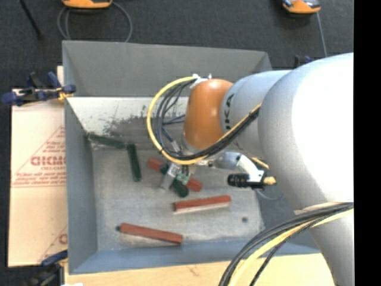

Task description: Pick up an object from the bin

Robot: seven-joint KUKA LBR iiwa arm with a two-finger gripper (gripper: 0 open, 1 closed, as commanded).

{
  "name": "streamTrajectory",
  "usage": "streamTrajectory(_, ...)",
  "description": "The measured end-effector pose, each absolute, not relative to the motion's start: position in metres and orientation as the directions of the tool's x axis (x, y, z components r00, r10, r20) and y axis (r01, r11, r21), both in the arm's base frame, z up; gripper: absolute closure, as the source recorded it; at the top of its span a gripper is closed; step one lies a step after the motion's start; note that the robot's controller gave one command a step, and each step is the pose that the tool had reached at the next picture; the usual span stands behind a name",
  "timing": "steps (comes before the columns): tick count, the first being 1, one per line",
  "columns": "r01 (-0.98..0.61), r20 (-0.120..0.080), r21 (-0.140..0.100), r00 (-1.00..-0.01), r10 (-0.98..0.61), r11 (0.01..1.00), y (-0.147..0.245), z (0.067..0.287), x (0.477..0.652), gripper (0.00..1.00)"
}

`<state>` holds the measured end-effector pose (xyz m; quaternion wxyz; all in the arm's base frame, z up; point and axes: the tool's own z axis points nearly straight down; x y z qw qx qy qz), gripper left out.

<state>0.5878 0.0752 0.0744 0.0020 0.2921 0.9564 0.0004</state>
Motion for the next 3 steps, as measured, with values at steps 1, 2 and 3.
streamTrajectory(1,0.558,-0.004,0.003,-0.83,0.558,0.83,0.074,0.109,0.589,1.0)
streamTrajectory(2,0.557,-0.004,0.003,-0.83,0.557,0.83,0.073,0.12,0.59,1.0)
streamTrajectory(3,0.556,-0.005,0.004,-0.831,0.556,0.831,0.073,0.136,0.591,1.0)
